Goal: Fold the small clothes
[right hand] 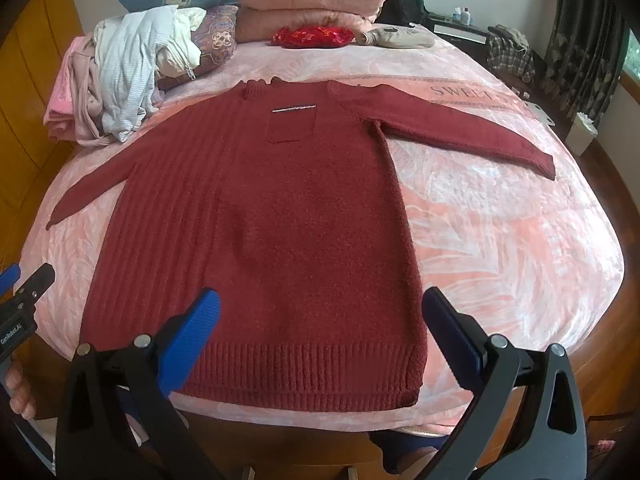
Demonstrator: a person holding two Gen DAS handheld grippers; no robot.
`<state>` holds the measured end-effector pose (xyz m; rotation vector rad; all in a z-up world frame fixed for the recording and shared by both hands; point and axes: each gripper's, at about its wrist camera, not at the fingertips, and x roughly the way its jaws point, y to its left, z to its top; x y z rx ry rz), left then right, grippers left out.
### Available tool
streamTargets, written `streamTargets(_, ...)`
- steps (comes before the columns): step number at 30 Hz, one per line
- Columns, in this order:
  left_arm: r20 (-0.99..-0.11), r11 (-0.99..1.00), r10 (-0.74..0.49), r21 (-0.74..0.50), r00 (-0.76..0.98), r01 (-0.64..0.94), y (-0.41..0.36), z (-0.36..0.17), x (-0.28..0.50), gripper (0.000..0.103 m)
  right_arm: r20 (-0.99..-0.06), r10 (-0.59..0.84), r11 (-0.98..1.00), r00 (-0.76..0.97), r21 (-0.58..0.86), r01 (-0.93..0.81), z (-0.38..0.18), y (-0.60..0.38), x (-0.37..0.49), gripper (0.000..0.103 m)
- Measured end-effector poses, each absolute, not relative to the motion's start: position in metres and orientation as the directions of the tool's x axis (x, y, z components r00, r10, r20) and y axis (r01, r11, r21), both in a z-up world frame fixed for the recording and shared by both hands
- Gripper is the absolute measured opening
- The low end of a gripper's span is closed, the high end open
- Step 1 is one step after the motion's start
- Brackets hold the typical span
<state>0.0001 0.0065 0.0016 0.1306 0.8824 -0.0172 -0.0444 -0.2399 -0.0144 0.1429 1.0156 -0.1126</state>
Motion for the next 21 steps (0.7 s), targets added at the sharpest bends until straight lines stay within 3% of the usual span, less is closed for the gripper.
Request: streamTargets(21,-0.786,0.99,0.052,0.122,0.615,0.071,0.006,-0.004,0.013,0.099,-0.89,-0.014,0.989,0.456,0.054,0.135,-0.024,-0.245,-0.027,0.1)
